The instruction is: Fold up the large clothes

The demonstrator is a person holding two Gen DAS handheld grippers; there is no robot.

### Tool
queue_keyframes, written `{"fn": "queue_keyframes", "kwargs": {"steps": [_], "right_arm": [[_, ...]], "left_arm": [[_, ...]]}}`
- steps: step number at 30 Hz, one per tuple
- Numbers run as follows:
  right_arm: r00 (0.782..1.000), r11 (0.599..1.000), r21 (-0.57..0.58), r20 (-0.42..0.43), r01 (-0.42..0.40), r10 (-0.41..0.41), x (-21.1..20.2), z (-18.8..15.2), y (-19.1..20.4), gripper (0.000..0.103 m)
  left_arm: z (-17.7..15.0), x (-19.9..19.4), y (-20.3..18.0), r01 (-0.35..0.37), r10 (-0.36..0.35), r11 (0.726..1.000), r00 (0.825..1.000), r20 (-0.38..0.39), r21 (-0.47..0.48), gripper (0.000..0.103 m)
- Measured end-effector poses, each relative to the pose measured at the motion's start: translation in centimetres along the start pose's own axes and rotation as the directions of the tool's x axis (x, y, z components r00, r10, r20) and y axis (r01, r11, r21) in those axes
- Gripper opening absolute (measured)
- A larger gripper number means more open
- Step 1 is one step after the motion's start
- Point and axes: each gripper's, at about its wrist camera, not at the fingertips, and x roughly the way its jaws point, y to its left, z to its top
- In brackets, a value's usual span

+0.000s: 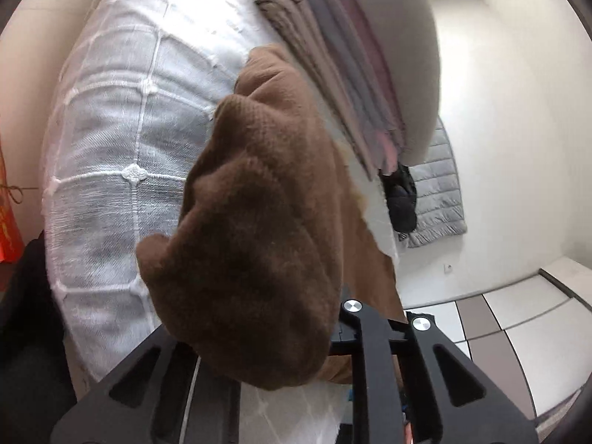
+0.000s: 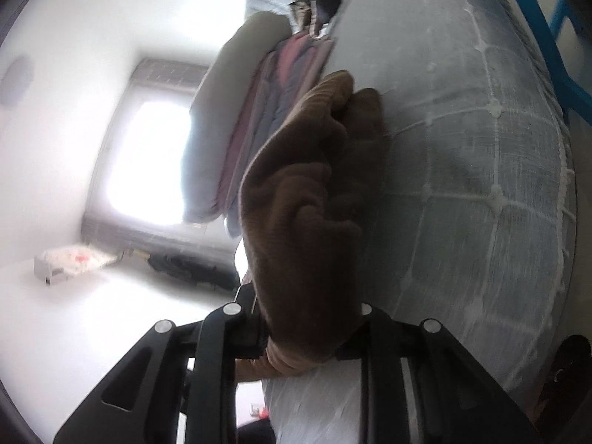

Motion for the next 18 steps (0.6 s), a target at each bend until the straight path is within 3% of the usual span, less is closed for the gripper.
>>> {"fn": "queue_keyframes", "kwargs": {"steps": [4, 5, 7, 9, 12, 14, 16, 18], "right_arm": [[0.997, 0.998, -0.029, -0.037, 0.062, -0.063, -1.8, -2.2, 0.6, 0.027], [0.994, 0.995, 0.005, -0.053, 0.095, -0.095, -1.7, -2.5, -0.3, 0.031], [0.986, 0.982, 0.103, -0.079, 0.156, -0.148, -1.1, -2.2, -2.1, 0.050], [0.986, 0.966, 0.203, -0.085, 0.157, -0.142, -1.3, -2.3, -3.2, 0.053], [0.986, 0.972, 0.173, -0.063, 0.161, -0.153, -2.5, -2.7, -2.1, 0.062], [0.978, 0.969, 0.131, -0.012, 0.210, -0.211, -4.3, -2.9, -0.6, 0.063], [0.963, 0.963, 0.072, 0.062, 0.258, -0.263, -6.7, -2.6, 1.0, 0.070], [0.920, 0.935, -0.027, 0.190, 0.354, -0.343, -9.8, -2.2, 3.4, 0.075]], "left_arm": [[-1.1, -2.1, 0.9, -0.045, 0.045, 0.999, 0.999, -0.006, 0.024, 0.014], [-1.0, -1.5, 1.6, -0.063, 0.064, 0.998, 0.998, -0.022, 0.015, 0.015], [-0.7, 0.1, 3.2, -0.097, 0.095, 0.994, 0.994, -0.046, -0.057, 0.020], [-0.5, 0.5, 4.5, -0.091, 0.087, 0.992, 0.995, -0.050, -0.090, 0.024], [-0.4, 0.3, 5.2, -0.065, 0.061, 0.991, 0.997, -0.041, -0.116, 0.027], [-0.3, 0.3, 5.1, -0.067, 0.064, 0.992, 0.997, -0.030, -0.108, 0.028], [-0.3, 0.3, 5.5, -0.063, 0.061, 0.992, 0.998, -0.026, -0.112, 0.029], [-0.3, 0.3, 5.8, -0.064, 0.062, 0.991, 0.998, -0.021, -0.114, 0.031]]}}
